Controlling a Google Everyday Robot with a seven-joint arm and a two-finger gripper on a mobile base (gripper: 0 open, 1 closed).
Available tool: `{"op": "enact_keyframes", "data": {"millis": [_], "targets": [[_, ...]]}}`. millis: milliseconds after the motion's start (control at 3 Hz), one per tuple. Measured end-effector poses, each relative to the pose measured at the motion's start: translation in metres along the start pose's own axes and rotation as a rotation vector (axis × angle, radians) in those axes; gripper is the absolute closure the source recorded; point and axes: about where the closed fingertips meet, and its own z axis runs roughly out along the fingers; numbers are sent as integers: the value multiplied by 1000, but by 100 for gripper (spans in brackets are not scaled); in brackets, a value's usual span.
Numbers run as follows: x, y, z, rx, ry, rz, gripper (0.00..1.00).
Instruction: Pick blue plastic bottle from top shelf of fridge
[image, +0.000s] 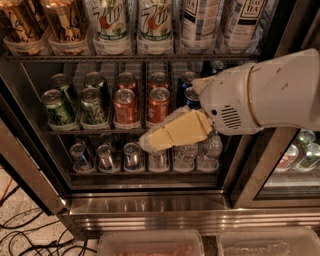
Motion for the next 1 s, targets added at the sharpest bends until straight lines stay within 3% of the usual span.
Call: {"op": "enact_keyframes", "data": {"millis": [667, 1000], "targets": [[13, -1, 31, 203, 9, -116, 0], [13, -22, 43, 297, -58, -137, 0]]}}
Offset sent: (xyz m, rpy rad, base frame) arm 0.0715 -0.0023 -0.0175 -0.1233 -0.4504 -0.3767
